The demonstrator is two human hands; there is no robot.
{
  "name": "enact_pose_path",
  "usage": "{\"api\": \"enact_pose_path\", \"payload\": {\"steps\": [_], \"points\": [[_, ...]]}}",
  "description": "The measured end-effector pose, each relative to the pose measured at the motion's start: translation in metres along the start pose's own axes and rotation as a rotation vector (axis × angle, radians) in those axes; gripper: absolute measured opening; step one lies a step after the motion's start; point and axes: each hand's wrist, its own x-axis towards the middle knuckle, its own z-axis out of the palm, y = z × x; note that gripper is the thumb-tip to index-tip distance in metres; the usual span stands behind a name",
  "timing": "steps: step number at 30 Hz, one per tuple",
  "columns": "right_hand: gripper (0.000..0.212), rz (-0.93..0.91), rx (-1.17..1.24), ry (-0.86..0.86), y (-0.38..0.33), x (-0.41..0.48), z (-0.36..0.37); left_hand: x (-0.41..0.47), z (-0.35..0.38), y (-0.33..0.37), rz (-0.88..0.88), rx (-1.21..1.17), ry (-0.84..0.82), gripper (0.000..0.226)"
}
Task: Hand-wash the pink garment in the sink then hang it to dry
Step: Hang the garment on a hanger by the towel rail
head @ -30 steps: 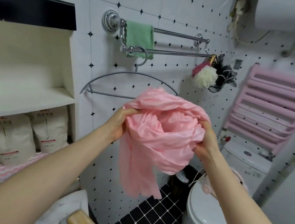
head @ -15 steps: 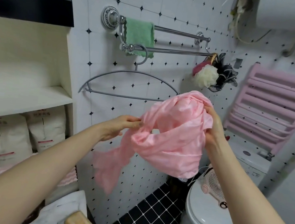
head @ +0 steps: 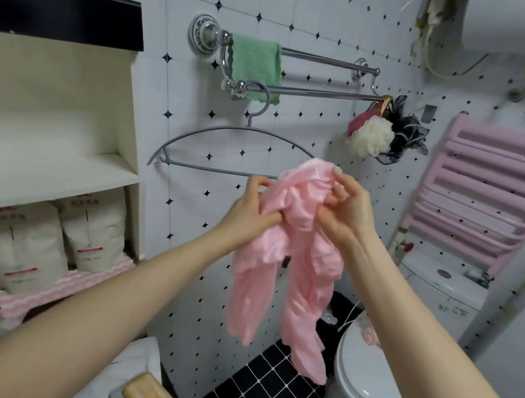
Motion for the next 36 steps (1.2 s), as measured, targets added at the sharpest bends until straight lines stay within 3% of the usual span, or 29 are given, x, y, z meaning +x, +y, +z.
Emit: {"api": "enact_pose_path", "payload": {"steps": [2, 3, 5, 8, 10, 12, 16, 17, 18, 19, 21, 23, 26, 29, 33, 36], "points": [[0.017, 0.018, 0.017, 0.019, -0.005, -0.005, -0.004, 0.011, -0.008, -0.001, -0.040, -0.077, 0.088, 0.017], [0.015, 0.023, 0.034, 0.030, -0.008, -0.010, -0.005, 0.017, -0.013, 0.002, -0.096, -0.156, 0.095, 0.011], [0.010, 0.009, -0.036, 0.033, -0.013, -0.016, -0.011, 0.024, -0.023, 0.014, -0.248, -0.377, 0.060, 0.021], [0.019, -0.069, -0.523, -0.007, -0.016, -0.021, -0.021, 0.036, -0.034, 0.028, -0.340, -0.614, -0.002, 0.027], [0.043, -0.155, -0.790, 0.015, -0.017, -0.021, -0.028, 0.044, -0.037, 0.032, -0.384, -0.742, -0.008, 0.024], [0.063, -0.239, -0.941, 0.142, -0.015, -0.022, -0.033, 0.049, -0.034, 0.035, -0.453, -0.790, 0.010, 0.019], [0.039, -0.657, -1.349, 0.440, -0.005, -0.039, -0.038, 0.047, -0.021, 0.040, -0.517, -0.810, -0.007, 0.016], [0.038, -0.701, -1.289, 0.388, -0.004, -0.045, -0.036, 0.046, -0.018, 0.040, -0.522, -0.833, -0.017, 0.017], [0.040, -0.632, -1.159, 0.266, -0.004, -0.052, -0.032, 0.046, -0.016, 0.039, -0.533, -0.861, -0.020, 0.021], [0.045, -0.483, -1.070, 0.129, -0.005, -0.056, -0.028, 0.045, -0.016, 0.038, -0.547, -0.875, -0.018, 0.025], [0.050, -0.225, -1.175, -0.031, -0.002, -0.061, -0.026, 0.045, -0.014, 0.033, -0.564, -0.871, -0.028, 0.032], [0.033, -0.235, -1.287, 0.004, 0.002, -0.059, -0.029, 0.043, -0.014, 0.030, -0.548, -0.811, -0.027, 0.032], [0.008, -0.316, -0.966, 0.188, -0.009, -0.053, -0.035, 0.043, -0.019, 0.022, -0.463, -0.597, 0.097, 0.030], [0.017, -0.279, -0.632, 0.219, -0.036, -0.050, -0.042, 0.046, -0.035, 0.010, -0.470, -0.492, 0.254, 0.025], [0.032, -0.227, -0.456, 0.250, -0.056, -0.048, -0.048, 0.048, -0.058, -0.007, -0.524, -0.603, 0.283, 0.033], [0.024, -0.284, -0.386, 0.279, -0.063, -0.044, -0.050, 0.050, -0.069, -0.019, -0.544, -0.619, 0.270, 0.039]]}}
